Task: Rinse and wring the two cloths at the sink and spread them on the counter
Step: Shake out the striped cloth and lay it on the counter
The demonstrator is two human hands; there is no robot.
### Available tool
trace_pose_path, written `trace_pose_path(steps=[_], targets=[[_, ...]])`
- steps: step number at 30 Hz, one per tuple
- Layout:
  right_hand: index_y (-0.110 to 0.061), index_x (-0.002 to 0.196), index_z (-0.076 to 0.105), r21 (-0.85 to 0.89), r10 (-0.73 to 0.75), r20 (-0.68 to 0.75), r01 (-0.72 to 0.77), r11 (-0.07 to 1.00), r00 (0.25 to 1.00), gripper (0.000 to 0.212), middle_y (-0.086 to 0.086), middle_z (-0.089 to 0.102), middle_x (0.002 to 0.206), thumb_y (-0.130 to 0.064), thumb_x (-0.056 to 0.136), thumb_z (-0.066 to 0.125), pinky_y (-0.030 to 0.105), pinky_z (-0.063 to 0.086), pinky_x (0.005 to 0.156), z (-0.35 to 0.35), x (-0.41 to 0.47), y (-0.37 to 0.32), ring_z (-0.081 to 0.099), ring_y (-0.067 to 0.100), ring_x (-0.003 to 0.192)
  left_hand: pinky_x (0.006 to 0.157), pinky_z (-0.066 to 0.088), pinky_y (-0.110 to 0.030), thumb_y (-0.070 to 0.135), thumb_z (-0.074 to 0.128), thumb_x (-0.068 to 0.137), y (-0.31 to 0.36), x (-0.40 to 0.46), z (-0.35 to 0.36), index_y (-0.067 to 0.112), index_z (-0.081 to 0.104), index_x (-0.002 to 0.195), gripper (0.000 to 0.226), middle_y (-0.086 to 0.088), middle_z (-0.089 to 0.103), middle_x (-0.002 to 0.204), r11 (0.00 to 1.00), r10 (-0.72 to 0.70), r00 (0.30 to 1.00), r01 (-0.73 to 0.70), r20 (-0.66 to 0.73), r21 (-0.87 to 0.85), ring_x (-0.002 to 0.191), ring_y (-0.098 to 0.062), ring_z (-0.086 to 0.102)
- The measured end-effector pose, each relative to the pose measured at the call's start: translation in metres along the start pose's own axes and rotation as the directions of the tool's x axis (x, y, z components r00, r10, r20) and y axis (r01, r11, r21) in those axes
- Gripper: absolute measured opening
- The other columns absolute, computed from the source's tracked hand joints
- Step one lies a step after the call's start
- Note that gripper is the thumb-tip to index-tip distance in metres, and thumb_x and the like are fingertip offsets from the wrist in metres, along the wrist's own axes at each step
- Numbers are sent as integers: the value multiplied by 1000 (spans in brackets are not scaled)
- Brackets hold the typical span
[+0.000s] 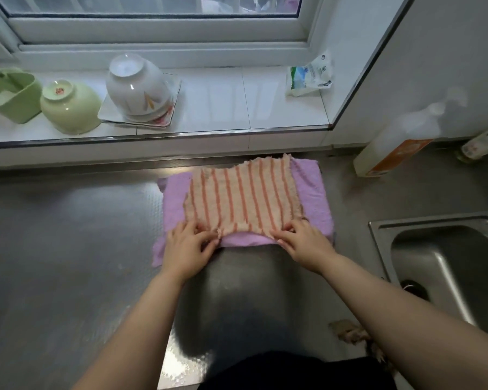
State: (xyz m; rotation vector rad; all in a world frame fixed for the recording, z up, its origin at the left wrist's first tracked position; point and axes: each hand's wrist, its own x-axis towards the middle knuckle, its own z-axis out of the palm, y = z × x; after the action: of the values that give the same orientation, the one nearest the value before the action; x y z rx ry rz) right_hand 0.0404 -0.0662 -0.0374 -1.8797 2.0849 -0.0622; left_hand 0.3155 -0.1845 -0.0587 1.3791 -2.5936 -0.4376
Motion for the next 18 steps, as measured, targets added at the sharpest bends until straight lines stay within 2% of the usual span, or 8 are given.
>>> trace_pose_path(steps=[3, 5, 6, 8, 10, 13, 15, 18], targets=[[-31, 100, 73, -63, -95, -150, 87, 994, 984, 39, 4, 61, 94, -46, 86, 40, 35, 49, 69, 4, -4, -2, 61, 30, 84, 74, 42, -38, 46, 50, 83, 17, -3, 3, 25, 73, 79, 31, -1, 62, 94, 1000, 10, 984, -14, -179, -19, 89, -26, 48], [-23, 90, 73, -67, -146, -256, 133, 989, 956, 34, 5, 62, 94, -41, 87, 44, 33, 49, 69, 7, -5, -4, 61, 28, 82, 80, 47, -40, 43, 51, 85, 31, 1, 6, 21, 71, 93, 31, -4, 64, 107, 995, 45, 981, -62, -187, -84, 100, -26, 49], [-17, 86, 71, 9, -77, -308, 84, 996, 948, 34, 6, 62, 94, -38, 88, 45, 34, 49, 69, 5, -4, -6, 61, 29, 82, 87, 47, -41, 44, 50, 87, 38, 3, 7, 20, 69, 106, 36, -3, 62, 116, 992, 68, 988, -82, -139, -100, 107, -25, 49], [-9, 86, 68, 274, 266, -357, -172, 946, 895, 30, 12, 64, 95, -31, 91, 47, 38, 47, 71, 1, 2, -8, 60, 34, 87, 97, 42, -43, 49, 48, 88, 51, 10, 12, 19, 59, 127, 50, -2, 57, 131, 990, 115, 993, -116, -16, -76, 120, -25, 47], [-9, 102, 67, 458, 601, -232, -459, 761, 765, 26, 14, 64, 108, -29, 93, 53, 39, 45, 84, -2, 16, -2, 58, 35, 103, 103, 37, -43, 51, 46, 89, 61, 17, 18, 18, 59, 128, 53, -2, 58, 131, 989, 147, 985, -143, 92, -47, 122, -27, 50], [-11, 120, 57, 457, 766, 53, -698, 552, 640, 39, 15, 59, 125, -36, 91, 54, 38, 42, 96, -5, 29, 13, 52, 34, 117, 93, 35, -35, 50, 43, 89, 73, 11, 22, 25, 72, 94, 39, 4, 68, 97, 972, 235, 971, -236, 51, 15, 92, -22, 63], [-13, 116, 60, 391, 763, 125, -738, 550, 634, 37, 16, 61, 123, -37, 89, 52, 37, 44, 96, -2, 35, 19, 53, 34, 116, 80, 36, -33, 48, 45, 88, 79, 2, 24, 24, 70, 79, 36, 6, 66, 78, 957, 288, 958, -288, 15, 24, 75, -19, 63], [-21, 108, 66, 330, 762, 142, -756, 565, 632, 32, 14, 61, 120, -42, 85, 57, 38, 46, 95, 2, 38, 20, 55, 34, 113, 72, 43, -34, 45, 47, 91, 85, -6, 27, 21, 69, 83, 33, 3, 65, 82, 946, 323, 946, -324, -41, -22, 80, -21, 61]])
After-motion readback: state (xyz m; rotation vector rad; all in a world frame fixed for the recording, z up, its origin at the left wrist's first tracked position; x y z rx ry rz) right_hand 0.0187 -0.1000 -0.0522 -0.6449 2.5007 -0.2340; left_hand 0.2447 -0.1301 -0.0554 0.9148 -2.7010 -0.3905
